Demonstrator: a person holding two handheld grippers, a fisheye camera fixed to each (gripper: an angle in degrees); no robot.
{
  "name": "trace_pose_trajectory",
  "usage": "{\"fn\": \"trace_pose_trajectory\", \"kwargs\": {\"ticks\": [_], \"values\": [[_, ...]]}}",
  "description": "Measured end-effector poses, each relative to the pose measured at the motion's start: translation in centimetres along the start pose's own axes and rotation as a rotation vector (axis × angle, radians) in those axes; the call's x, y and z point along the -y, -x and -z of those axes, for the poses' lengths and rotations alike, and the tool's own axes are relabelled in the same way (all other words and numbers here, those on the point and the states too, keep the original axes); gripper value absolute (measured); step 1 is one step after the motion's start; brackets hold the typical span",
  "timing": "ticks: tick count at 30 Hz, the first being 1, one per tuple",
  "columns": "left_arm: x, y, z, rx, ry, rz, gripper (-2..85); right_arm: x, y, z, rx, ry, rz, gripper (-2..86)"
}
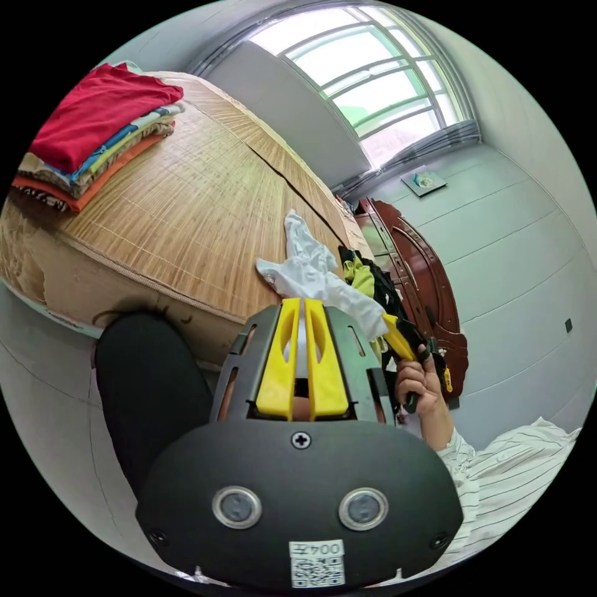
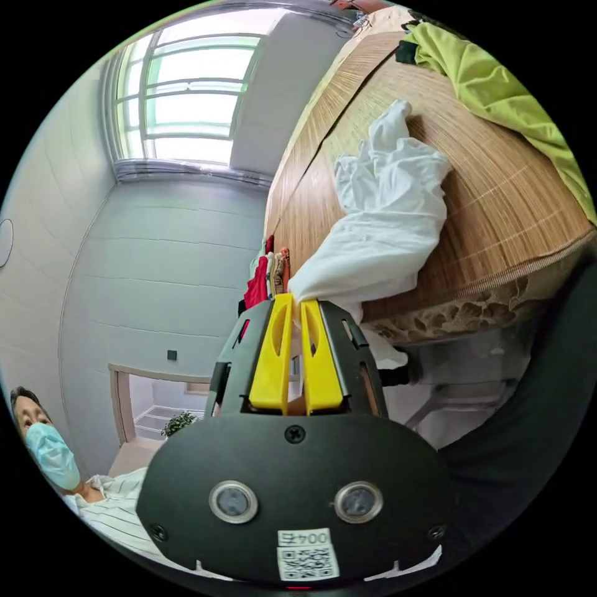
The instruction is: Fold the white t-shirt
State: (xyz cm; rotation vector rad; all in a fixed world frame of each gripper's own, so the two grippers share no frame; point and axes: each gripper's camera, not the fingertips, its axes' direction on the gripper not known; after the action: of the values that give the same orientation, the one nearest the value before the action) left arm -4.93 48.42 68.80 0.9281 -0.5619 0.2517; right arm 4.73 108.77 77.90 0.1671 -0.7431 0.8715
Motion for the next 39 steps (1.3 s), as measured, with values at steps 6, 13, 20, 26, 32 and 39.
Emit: {"fn": "trace_pose_trajectory", "kwargs": {"ticks": [6,13,20,26,32,39], "values": [[1.3,-0.4,-5.4,-0.067,0.143,-0.099,8.3,1.7,-2.2,5.1,0.136,-0.052,-0.026,3.5],[4.8,1.4,-12.6,-0.159,0.278,-0.078,12.1,3.8,-5.9,10.8,0.370,-0.200,-0.101,3.3],[5.6,5.1,-19.6,-0.364,0.332,0.018,15.8,3.6,-9.1,11.7,0.507,-0.287,-0.208,3.2],[6.3,5.0,-21.8,-0.518,0.351,-0.069,17.9,4.6,-8.4,11.1,0.511,-0.291,-0.205,3.4],[10.9,3.7,-24.2,-0.592,0.227,-0.033,14.3,4.8,-6.5,8.8,0.515,-0.267,-0.183,3.2],[24.2,-5.1,-18.8,-0.344,0.066,-0.251,3.9,2.7,-3.7,6.6,0.333,-0.150,-0.055,4.2]]}}
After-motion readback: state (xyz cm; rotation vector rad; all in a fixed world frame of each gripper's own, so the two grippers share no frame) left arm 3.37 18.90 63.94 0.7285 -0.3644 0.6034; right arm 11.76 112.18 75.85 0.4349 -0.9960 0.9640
